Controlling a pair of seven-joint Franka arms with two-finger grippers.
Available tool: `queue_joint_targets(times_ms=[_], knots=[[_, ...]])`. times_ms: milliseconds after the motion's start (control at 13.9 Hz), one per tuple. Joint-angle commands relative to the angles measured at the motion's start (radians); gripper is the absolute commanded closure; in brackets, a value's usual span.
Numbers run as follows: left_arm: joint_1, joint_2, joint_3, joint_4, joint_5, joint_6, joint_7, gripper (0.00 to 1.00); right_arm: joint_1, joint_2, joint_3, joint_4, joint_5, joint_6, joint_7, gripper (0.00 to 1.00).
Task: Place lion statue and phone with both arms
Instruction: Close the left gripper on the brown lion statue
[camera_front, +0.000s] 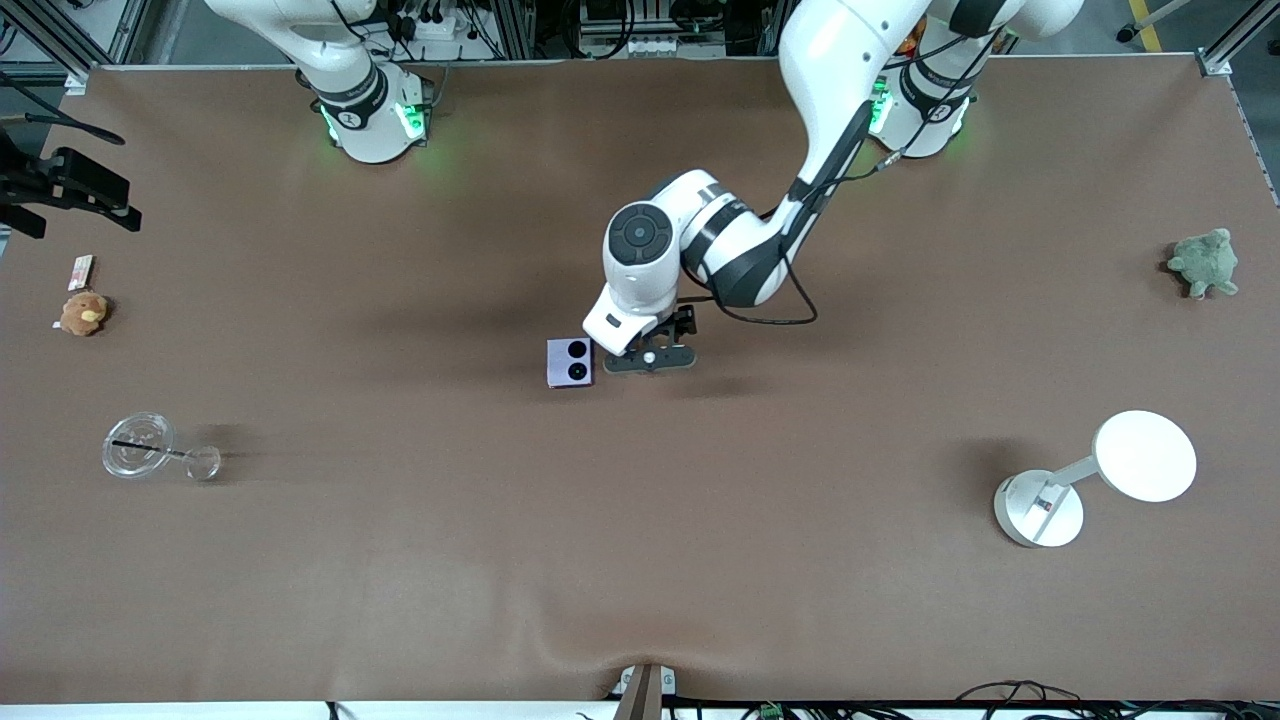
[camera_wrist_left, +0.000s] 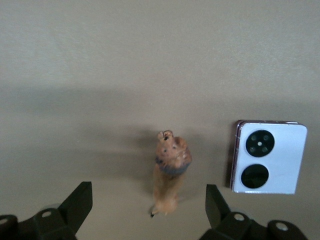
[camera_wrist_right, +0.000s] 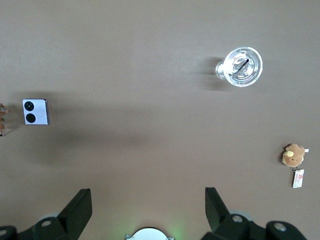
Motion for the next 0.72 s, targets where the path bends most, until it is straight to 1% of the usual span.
queue_joint_targets(times_ms=[0, 144, 215, 287, 359, 431, 503, 646], knots=[[-0.007, 0.074, 0.013, 0.032, -0.008, 0.083, -0.035, 0.0, -0.004, 0.028, 0.005, 0.018, -0.005, -0.016, -0.015, 0.0], [-0.019, 0.085, 0.013, 0.032, -0.008, 0.1, -0.043, 0.0, -0.002, 0.043, 0.005, 0.021, -0.005, -0.03, -0.015, 0.0], [-0.012, 0.083, 0.013, 0.032, -0.014, 0.1, -0.04, 0.41, -0.002, 0.043, 0.005, 0.021, -0.005, -0.03, -0.015, 0.0], [-0.009, 0.079, 0.012, 0.032, -0.023, 0.098, -0.039, 0.75, -0.002, 0.048, 0.005, 0.018, -0.005, -0.03, -0.015, 0.0], [-0.012, 0.073, 0.012, 0.03, -0.034, 0.094, -0.037, 0.89, -0.001, 0.071, 0.007, 0.019, -0.005, -0.033, -0.017, 0.0], [-0.015, 0.068, 0.01, 0.029, -0.035, 0.076, -0.039, 0.92, -0.001, 0.094, 0.007, 0.019, -0.006, -0.042, -0.017, 0.0], [-0.015, 0.064, 0.009, 0.03, -0.034, 0.047, -0.039, 0.99, -0.004, 0.115, 0.007, 0.018, -0.006, -0.052, -0.018, 0.0], [-0.016, 0.06, 0.008, 0.03, -0.034, 0.028, -0.042, 1.0, -0.008, 0.143, 0.007, 0.018, -0.006, -0.065, -0.021, 0.0]])
